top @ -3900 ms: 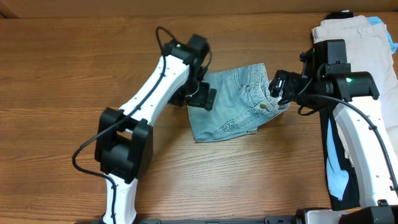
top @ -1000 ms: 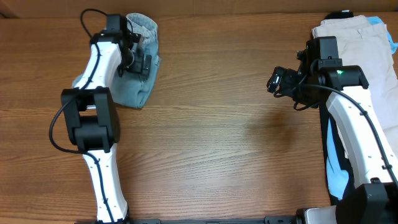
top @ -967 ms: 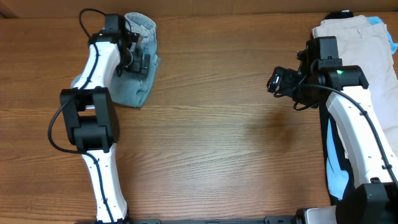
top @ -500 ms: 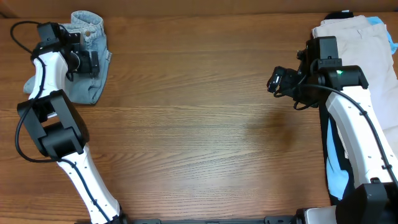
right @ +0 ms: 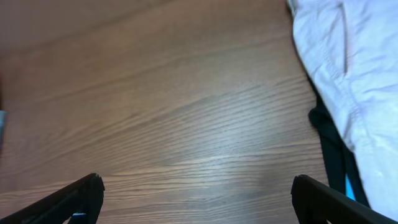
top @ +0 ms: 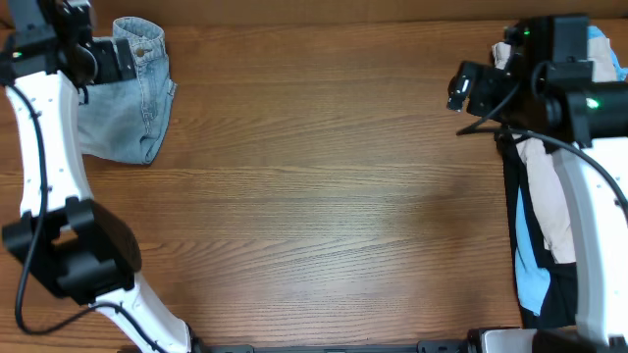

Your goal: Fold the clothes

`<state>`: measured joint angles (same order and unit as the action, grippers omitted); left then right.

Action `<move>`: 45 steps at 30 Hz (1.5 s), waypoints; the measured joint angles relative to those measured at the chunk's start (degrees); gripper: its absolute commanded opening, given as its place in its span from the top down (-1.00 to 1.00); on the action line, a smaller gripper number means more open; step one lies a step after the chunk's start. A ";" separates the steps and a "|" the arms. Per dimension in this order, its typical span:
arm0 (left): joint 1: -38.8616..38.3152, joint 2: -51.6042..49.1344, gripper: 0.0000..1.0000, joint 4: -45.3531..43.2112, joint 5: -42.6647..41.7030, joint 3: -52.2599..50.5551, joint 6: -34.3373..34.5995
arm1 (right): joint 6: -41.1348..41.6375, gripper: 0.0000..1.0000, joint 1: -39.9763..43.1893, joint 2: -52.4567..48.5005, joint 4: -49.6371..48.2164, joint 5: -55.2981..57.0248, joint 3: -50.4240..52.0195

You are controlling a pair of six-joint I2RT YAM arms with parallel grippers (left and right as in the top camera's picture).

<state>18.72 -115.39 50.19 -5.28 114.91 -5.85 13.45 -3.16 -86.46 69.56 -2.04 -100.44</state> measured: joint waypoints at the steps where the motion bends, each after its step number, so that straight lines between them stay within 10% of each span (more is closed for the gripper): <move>1: 0.00 1.05 -1.00 0.00 0.09 0.39 0.15 | 0.00 -1.00 0.00 1.16 0.35 -0.02 -0.37; 11: 0.00 0.83 -1.00 0.68 0.85 0.52 1.03 | 0.02 -1.00 0.02 21.55 7.13 -1.40 -3.02; 24: 0.00 0.83 -1.00 0.68 0.87 0.52 1.07 | -0.39 -1.00 0.00 22.49 3.54 -0.39 -0.55; 36: 0.00 0.83 -0.99 0.87 1.20 0.52 1.25 | -8.22 -1.00 -0.26 59.76 -42.12 -2.47 64.13; 45: 0.00 0.83 -1.00 0.83 1.25 0.52 1.25 | -8.76 -1.00 -0.31 73.90 -58.01 -6.34 90.33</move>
<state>18.72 -114.56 51.03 -4.03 115.44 -4.60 4.69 -3.46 -12.56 11.55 -8.38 -10.11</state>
